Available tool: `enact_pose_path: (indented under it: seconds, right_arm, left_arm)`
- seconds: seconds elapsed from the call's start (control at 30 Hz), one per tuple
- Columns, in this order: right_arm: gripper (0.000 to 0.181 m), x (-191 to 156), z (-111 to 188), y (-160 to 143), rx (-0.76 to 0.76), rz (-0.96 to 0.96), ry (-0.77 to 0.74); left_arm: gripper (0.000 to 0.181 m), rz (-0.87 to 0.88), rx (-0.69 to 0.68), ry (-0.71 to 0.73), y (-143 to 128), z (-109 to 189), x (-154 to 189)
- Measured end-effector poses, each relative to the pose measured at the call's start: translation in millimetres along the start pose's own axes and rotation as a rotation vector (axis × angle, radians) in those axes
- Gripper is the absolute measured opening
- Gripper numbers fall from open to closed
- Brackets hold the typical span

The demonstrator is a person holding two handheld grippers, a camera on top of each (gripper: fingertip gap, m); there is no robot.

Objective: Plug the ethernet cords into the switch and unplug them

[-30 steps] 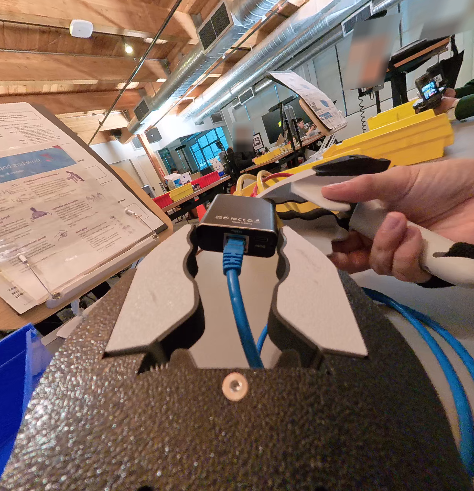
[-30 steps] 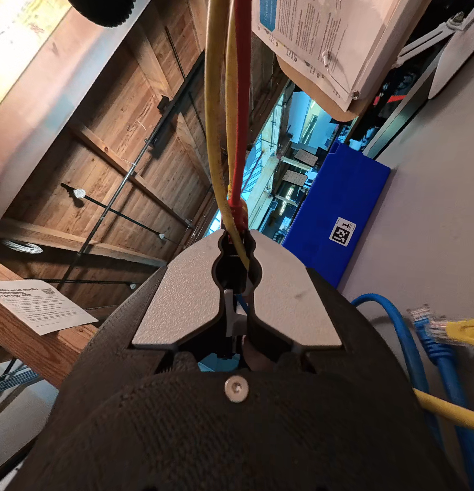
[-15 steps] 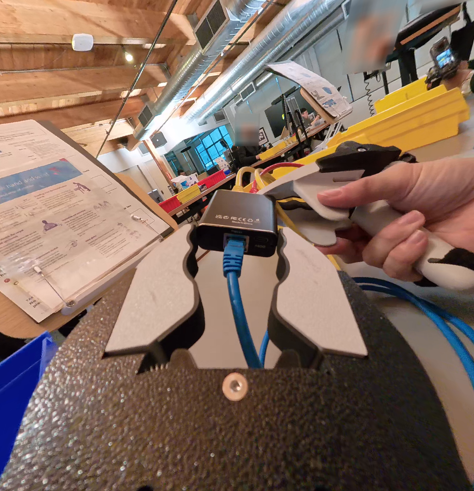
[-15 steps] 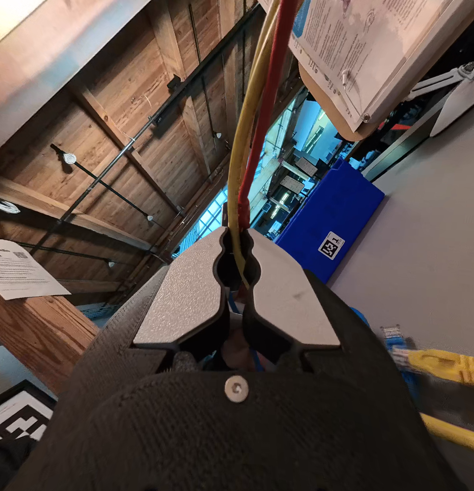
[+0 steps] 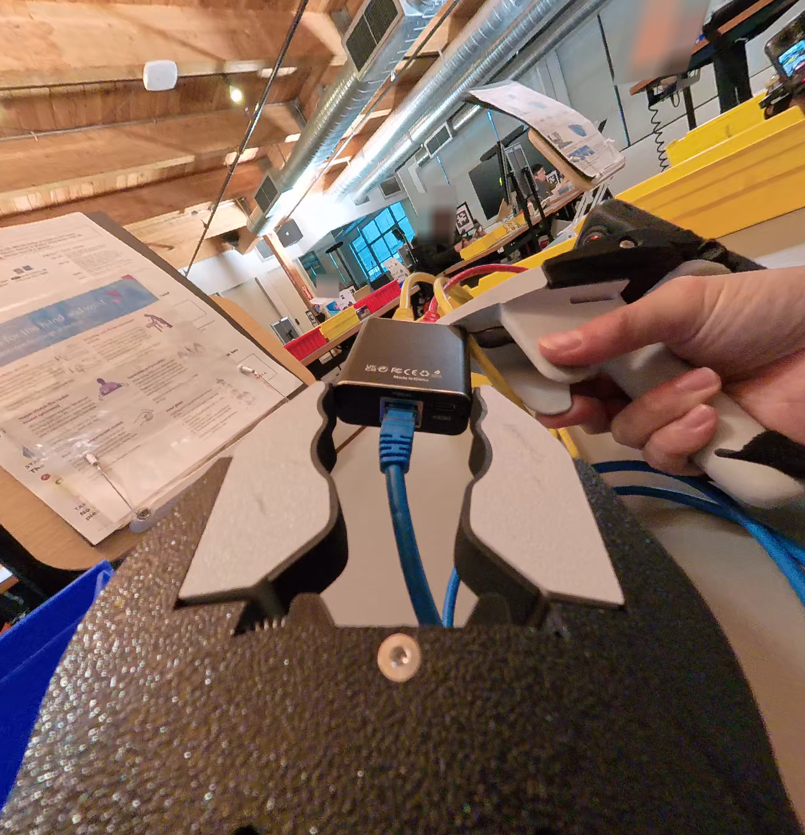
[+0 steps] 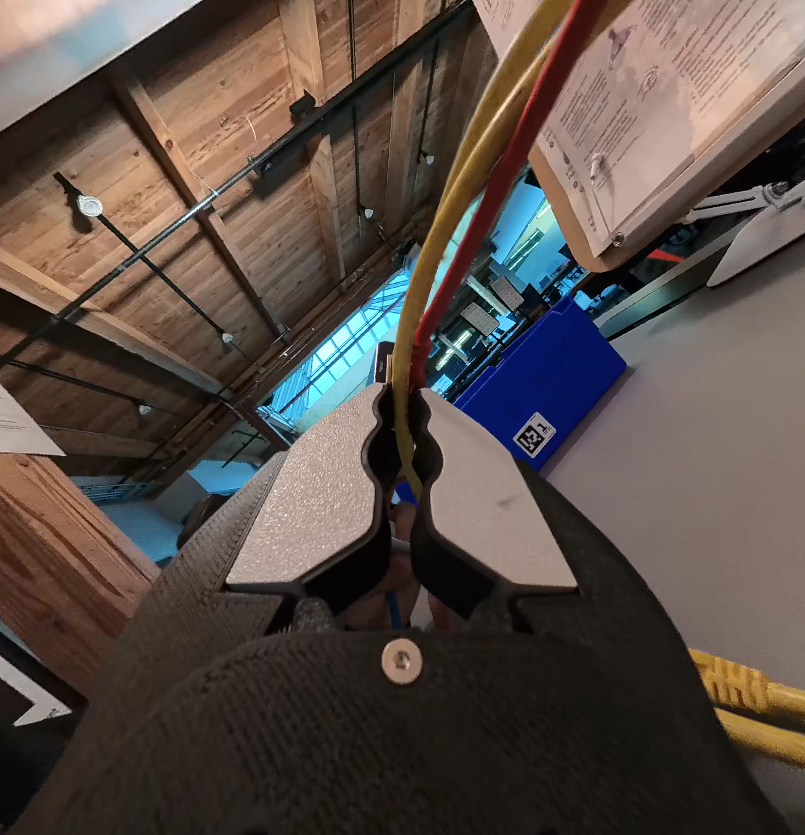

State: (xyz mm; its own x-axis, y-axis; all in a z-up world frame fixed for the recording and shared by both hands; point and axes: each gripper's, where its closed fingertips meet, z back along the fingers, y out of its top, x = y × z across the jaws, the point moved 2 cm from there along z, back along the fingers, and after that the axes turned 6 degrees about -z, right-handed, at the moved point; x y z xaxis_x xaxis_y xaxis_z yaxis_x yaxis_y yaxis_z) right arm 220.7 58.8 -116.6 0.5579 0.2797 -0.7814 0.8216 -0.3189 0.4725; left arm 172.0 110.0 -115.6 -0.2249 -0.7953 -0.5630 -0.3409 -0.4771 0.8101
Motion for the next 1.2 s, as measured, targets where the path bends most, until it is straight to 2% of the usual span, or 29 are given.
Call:
enact_pose_path:
  seconds: [0.23,0.37,0.5,0.67,0.87,0.93,1.0,1.2]
  right_arm:
    - [0.009,-0.6,0.1,2.4,-0.004,0.029,-0.001]
    - [0.008,3.6,1.6,4.0,-0.002,0.037,0.003]
    - [0.008,2.6,3.3,6.9,-0.033,0.099,-0.022]
    - [0.008,-1.1,3.9,8.6,-0.016,0.071,0.013]
    - [0.008,-0.4,3.2,9.4,-0.017,0.1,-0.012]
    - [0.008,0.0,3.6,9.0,-0.011,0.075,0.009]
    - [0.008,0.7,2.6,7.2,-0.038,-0.029,0.06]
    - [0.01,2.4,0.5,5.4,0.009,-0.171,0.094]
  left_arm:
    - [0.057,0.047,0.0,0.007,0.7,-1.7,0.5]
    - [0.057,0.015,-0.041,0.021,-1.1,-3.9,2.8]
    - [0.057,0.12,-0.028,0.005,-2.3,-6.4,3.6]
    - [0.057,-0.013,-0.028,0.045,4.1,-6.6,4.5]
    - [0.057,0.045,-0.035,0.035,2.0,-7.0,3.7]
    - [0.057,0.055,-0.024,0.031,3.4,-6.5,3.6]
    - [0.057,0.019,-0.007,0.032,4.1,-4.2,2.7]
    - [0.057,0.024,0.002,0.032,4.2,-2.7,1.4]
